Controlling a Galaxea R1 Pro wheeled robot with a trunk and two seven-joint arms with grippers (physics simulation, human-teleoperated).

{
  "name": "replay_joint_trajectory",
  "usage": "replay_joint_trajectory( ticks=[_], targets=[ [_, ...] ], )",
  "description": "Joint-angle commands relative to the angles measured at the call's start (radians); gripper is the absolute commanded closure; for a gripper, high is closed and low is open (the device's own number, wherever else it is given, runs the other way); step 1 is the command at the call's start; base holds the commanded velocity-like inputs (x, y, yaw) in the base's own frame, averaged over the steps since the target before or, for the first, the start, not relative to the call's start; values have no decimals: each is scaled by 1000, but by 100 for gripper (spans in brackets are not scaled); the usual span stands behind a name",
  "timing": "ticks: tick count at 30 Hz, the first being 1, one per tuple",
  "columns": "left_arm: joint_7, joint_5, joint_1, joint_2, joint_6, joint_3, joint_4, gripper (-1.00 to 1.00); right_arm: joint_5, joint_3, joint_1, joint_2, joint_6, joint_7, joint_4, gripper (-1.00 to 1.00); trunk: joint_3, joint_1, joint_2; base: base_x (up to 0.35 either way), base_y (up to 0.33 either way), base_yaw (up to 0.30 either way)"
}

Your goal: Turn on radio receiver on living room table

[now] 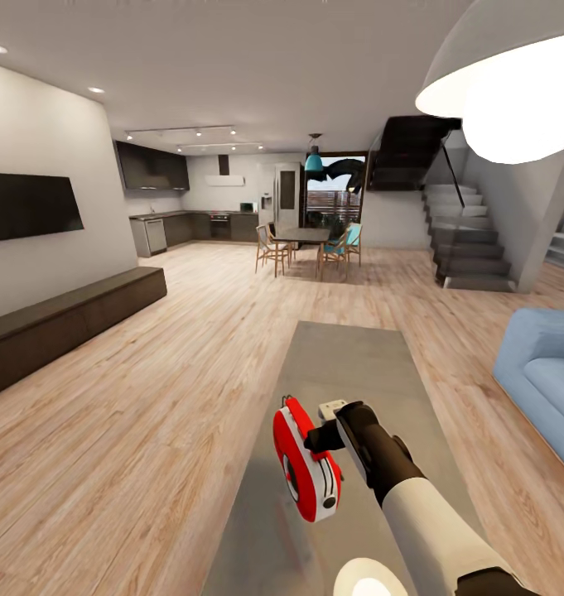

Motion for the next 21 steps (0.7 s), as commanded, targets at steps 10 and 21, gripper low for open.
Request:
replay_joint_trajectory(
  ticks=[10,21],
  targets=[
    [0,5,0,6,6,2,-1,-100,-10,1,0,-31,-73,13,0,100,0,0,0,0,0,0],
    [-9,10,0,59,50,2,-247,-100,-2,2,0,-113,-142,285,0,100,0,0,0,0,0,0]
  ],
)
